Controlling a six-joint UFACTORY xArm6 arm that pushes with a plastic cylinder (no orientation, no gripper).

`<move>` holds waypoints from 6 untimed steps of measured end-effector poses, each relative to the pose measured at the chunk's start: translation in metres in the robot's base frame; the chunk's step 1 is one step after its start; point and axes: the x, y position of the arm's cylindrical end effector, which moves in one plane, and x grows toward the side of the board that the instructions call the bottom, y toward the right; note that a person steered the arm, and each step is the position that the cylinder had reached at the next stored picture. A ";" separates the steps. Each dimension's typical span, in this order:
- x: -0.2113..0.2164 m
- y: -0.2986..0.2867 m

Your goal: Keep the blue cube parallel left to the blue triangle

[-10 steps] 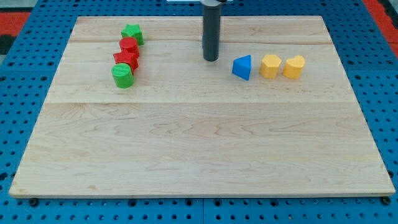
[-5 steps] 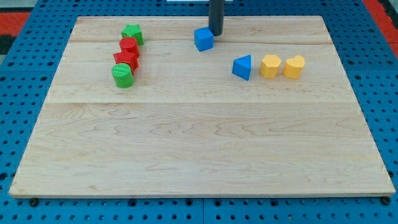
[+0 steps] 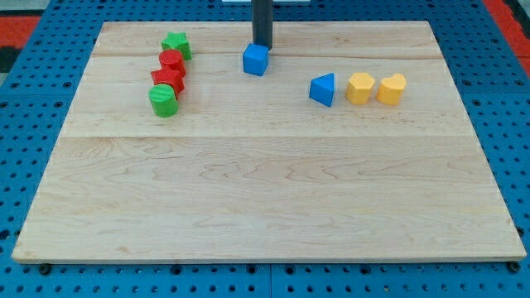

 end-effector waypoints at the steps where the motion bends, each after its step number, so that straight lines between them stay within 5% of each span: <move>1: 0.014 -0.013; 3: 0.019 -0.067; 6: 0.033 -0.022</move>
